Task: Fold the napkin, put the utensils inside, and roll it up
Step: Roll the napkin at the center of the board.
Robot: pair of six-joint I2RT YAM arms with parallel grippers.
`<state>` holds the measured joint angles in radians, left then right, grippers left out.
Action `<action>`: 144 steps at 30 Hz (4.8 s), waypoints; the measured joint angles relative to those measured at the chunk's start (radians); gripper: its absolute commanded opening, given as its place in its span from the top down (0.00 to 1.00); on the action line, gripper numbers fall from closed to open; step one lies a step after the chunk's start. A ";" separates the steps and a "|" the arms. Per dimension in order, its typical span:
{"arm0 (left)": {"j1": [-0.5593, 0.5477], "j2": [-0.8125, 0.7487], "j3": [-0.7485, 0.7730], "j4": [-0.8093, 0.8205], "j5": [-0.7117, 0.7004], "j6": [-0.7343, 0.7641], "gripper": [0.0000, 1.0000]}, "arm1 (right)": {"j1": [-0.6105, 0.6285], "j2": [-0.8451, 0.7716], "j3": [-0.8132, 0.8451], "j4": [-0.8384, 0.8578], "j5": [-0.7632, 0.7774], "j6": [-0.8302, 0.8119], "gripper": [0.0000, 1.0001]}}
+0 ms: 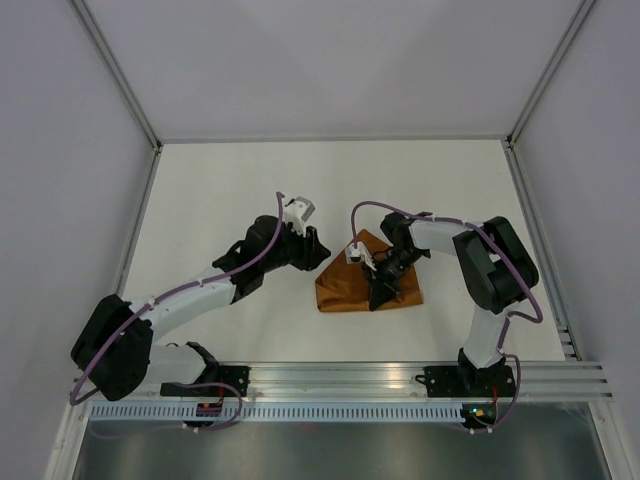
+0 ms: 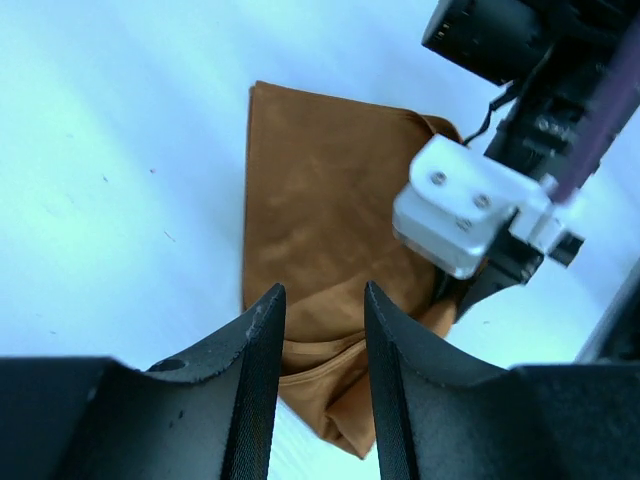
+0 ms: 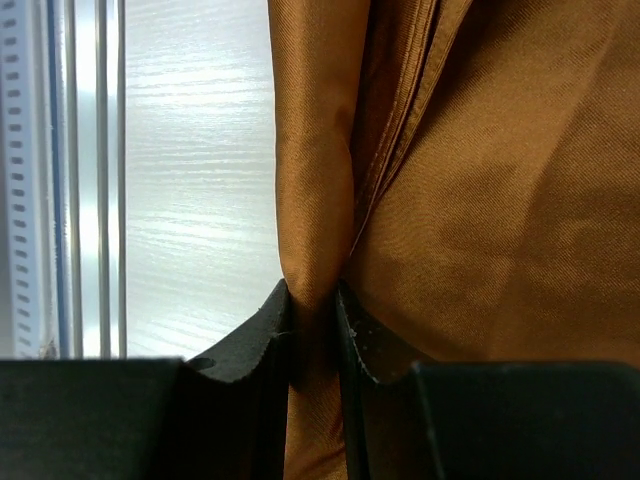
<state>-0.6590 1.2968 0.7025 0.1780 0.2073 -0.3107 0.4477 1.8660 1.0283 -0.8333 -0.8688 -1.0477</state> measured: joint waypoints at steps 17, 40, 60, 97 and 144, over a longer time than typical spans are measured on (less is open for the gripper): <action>-0.652 0.094 -0.113 0.205 -0.555 0.529 0.55 | -0.064 0.146 0.067 -0.242 -0.055 -0.004 0.83; -0.700 0.414 -0.084 0.389 -0.483 0.694 0.48 | -0.079 0.180 0.080 -0.293 -0.050 0.004 0.83; -0.620 0.481 -0.008 0.374 -0.270 0.677 0.56 | -0.080 0.195 0.091 -0.312 -0.039 0.024 0.84; -0.317 0.646 0.278 0.076 0.420 0.428 0.98 | -0.255 -0.042 0.119 -0.013 0.145 0.230 0.43; -0.077 0.953 0.649 -0.367 0.893 0.197 0.97 | 0.244 -0.737 -0.631 0.700 0.608 0.232 0.35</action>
<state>-0.7361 2.2501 1.3514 -0.1886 1.1007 -0.1135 0.6918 1.1294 0.3973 -0.1329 -0.2604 -0.8154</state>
